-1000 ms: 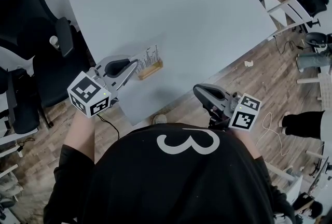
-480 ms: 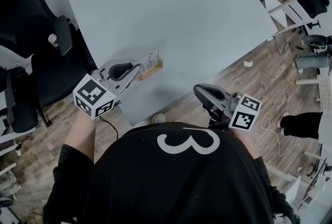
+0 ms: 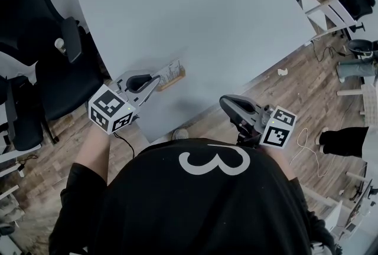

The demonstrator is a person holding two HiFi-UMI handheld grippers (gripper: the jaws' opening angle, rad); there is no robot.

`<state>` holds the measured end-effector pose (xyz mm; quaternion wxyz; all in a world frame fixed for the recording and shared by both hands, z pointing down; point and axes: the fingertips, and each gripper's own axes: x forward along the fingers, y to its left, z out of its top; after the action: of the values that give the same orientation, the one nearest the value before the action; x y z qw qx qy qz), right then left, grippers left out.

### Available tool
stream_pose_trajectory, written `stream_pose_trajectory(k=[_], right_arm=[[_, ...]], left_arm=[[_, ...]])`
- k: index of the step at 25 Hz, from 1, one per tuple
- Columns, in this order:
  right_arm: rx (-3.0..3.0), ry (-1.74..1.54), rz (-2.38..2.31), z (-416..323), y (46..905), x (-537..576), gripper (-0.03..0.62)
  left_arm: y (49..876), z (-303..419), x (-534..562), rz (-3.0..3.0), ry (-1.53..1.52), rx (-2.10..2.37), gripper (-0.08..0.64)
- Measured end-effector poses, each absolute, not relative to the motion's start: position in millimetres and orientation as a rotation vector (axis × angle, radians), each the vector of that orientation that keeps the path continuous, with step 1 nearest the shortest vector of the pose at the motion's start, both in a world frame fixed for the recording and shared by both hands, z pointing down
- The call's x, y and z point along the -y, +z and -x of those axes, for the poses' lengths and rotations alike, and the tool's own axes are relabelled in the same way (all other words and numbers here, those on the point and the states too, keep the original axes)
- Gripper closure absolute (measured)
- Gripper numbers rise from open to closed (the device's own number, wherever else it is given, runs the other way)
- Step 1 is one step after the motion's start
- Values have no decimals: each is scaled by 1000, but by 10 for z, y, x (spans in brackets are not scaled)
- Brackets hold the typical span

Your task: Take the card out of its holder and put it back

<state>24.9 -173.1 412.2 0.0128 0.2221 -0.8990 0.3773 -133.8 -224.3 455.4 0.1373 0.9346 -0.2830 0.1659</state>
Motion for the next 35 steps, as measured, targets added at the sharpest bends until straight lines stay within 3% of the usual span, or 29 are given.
stream_pose_trajectory(k=[8,13,20,23,26,35], right_arm=[[2823,1157,-654,-229,4057,1676,583],[2830,1156,-623,-290,4028,1569,583],[2860,1122,-519,-310,3891,1348,583],[2881,1080,-476,-325,3805,1200,583],[2903,1035,-443,-379,3709,1026,583],[3012,935,-354,-790,3362,294,583]], left_arm=[[4587,1353,2282,-2626,453,841,532],[4443,1465,2265,-2532,330,955,441],[4323,1673,1869,-2336,202,1122,436],[4141,1520,1565,-2274,56,1039,445],[3837,1239,1259,-2314,-26,999,506],[3349,223,237,-2420,-5,896,546]])
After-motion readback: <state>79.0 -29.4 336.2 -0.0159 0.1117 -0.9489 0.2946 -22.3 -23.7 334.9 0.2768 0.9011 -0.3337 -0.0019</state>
